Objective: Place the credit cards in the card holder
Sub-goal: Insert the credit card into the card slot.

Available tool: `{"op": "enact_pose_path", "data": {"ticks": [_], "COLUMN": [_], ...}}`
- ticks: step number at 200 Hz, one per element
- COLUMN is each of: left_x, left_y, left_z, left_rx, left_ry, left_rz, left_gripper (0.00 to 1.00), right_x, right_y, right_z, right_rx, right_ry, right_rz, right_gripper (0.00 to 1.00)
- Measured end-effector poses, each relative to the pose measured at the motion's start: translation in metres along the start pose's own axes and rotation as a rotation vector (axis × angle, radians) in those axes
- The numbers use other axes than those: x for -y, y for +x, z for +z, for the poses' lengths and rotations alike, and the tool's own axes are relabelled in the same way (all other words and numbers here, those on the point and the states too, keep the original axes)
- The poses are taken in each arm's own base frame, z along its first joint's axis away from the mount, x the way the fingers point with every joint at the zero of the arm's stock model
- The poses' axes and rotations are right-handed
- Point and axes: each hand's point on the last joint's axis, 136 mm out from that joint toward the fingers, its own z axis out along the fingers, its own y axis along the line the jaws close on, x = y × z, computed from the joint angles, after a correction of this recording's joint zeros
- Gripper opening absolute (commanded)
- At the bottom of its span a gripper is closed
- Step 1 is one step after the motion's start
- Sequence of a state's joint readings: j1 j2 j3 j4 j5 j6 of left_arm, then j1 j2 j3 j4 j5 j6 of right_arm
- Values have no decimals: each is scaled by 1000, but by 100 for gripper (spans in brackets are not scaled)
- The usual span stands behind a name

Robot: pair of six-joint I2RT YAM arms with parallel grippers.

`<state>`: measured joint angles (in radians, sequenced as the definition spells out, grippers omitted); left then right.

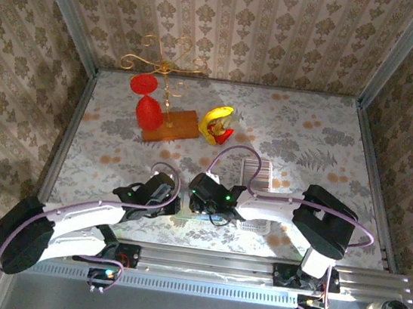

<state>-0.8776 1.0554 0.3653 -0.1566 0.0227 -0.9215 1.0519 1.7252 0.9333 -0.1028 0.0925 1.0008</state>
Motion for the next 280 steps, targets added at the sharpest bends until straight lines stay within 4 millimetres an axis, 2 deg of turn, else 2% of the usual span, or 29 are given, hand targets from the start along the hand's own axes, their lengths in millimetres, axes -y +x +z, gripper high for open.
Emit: {"op": "enact_pose_path", "data": {"ticks": [50, 84, 116, 184, 245, 280], "left_x": [-5, -13, -13, -16, -13, -13], "left_y": [-7, -3, 0, 3, 2, 1], "left_z": [-7, -1, 5, 14, 15, 15], "left_rx": [33, 12, -6, -24, -21, -19], "left_ry": [-11, -35, -29, -35, -23, -21], "left_rz": [-20, -31, -34, -42, -43, -42], "left_gripper": [26, 23, 19, 11, 10, 10], "right_x": [3, 4, 9, 5, -1, 0], "right_y": [1, 2, 6, 5, 3, 4], "right_z": [-1, 1, 7, 8, 9, 8], "right_rx": [-2, -5, -18, -19, -19, -24], "right_ry": [13, 17, 37, 27, 19, 28], "right_rz": [-2, -3, -5, -3, -6, -8], "right_gripper": [24, 24, 24, 24, 24, 29]}}
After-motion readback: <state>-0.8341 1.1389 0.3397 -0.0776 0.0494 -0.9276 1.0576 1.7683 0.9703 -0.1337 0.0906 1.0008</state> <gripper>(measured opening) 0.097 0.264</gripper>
